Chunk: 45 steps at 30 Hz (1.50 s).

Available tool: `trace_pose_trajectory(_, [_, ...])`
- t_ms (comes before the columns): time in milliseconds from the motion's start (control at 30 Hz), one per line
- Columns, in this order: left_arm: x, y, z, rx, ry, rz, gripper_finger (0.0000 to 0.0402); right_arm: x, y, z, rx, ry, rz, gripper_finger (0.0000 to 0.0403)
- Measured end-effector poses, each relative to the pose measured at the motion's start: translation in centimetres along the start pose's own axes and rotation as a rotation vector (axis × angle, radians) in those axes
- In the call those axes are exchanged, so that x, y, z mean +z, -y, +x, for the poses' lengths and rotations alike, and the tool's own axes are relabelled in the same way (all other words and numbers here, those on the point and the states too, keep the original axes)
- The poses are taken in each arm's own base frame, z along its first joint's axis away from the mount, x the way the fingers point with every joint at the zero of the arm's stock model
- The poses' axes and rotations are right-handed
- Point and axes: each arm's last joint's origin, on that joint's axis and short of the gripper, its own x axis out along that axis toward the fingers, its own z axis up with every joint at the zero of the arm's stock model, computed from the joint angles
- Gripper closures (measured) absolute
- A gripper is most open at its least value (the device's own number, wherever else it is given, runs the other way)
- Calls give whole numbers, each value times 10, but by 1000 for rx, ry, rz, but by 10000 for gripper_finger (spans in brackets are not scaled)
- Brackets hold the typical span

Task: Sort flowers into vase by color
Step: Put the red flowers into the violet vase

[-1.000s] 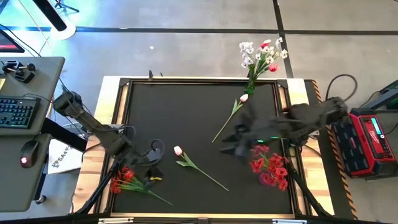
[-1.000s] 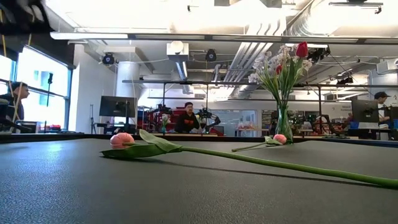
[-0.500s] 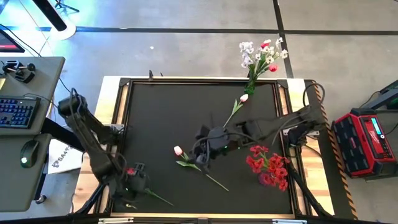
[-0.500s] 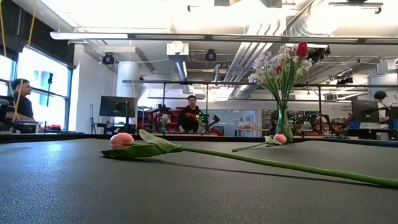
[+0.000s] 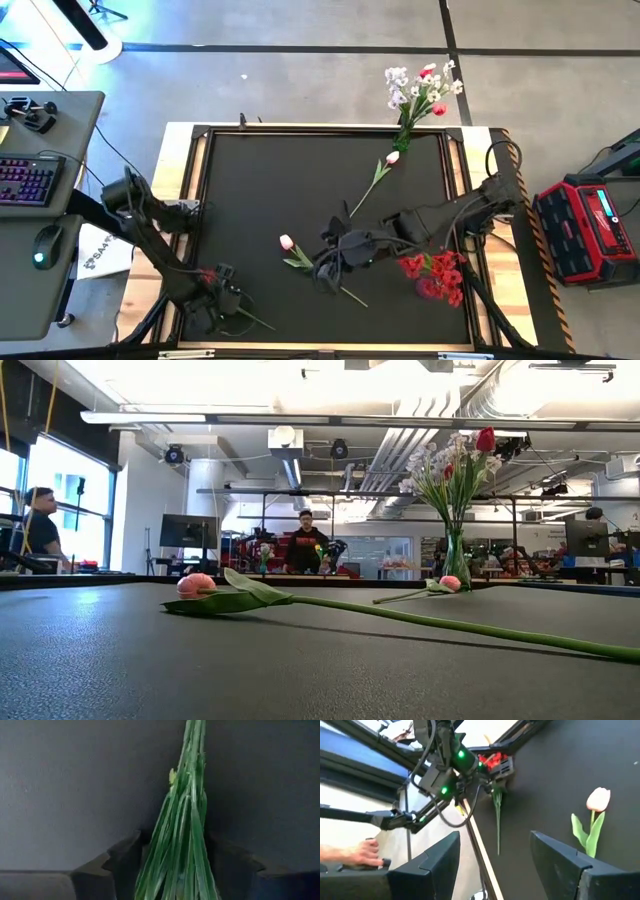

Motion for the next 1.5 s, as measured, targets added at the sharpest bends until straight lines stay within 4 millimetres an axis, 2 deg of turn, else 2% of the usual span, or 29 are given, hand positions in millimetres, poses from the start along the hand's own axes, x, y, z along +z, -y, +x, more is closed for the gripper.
trace_pose_trajectory(100, [-1,0,3,10,-9,-5,235,-2,-2,-1,-8,17,0,176])
trace_pose_trajectory(267, [-1,-5,-7,86,70,-6,330,-4,1,-1,-32,0,28,176])
trace_pose_trajectory(333, [0,-8,-16,138,110,-2,370,-5,2,-1,-40,-15,48,176])
trace_pose_trajectory(400, [2,-9,-26,174,166,12,391,-5,2,-1,-29,-44,69,176])
trace_pose_trajectory(500, [6,-13,-39,260,225,95,383,-5,2,1,9,-103,89,176])
trace_pose_trajectory(700, [29,-12,-69,477,382,358,380,-6,6,11,25,-161,111,176])
trace_pose_trajectory(900, [59,-29,-95,643,431,453,390,-7,13,44,90,-251,150,176])
trace_pose_trajectory(1100, [87,-42,-116,716,518,507,391,-3,23,74,162,-296,180,176])
trace_pose_trajectory(1267, [101,-45,-129,800,574,558,391,2,31,78,158,-330,216,176])
trace_pose_trajectory(1500, [109,-49,-137,863,593,602,391,4,31,78,195,-376,238,185])
